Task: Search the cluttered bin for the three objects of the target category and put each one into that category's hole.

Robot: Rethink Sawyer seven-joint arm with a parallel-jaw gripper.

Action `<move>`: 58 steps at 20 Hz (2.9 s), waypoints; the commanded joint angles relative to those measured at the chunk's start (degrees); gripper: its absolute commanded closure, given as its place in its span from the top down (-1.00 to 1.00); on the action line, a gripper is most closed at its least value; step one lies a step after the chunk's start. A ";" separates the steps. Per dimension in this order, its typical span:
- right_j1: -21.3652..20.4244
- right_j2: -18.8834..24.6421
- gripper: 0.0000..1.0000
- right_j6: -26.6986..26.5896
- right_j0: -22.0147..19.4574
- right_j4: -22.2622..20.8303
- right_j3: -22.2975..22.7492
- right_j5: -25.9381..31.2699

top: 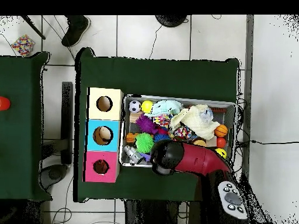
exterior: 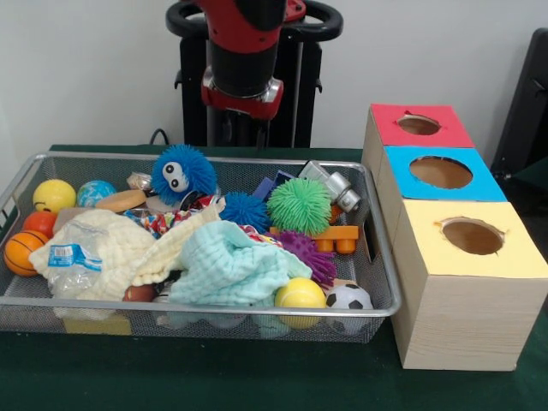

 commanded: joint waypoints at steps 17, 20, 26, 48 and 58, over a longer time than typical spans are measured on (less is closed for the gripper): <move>14.91 12.25 1.00 -5.85 -7.10 -11.68 -12.43 -9.87; 14.22 12.63 1.00 -4.49 -7.33 -13.23 -11.84 -13.40; 13.28 13.75 1.00 -2.67 -7.66 -13.42 -11.30 -15.20; 1.90 11.10 1.00 2.81 -0.76 -9.19 -10.03 -4.05; -0.33 11.05 1.00 2.49 -0.28 -8.60 -10.31 -5.30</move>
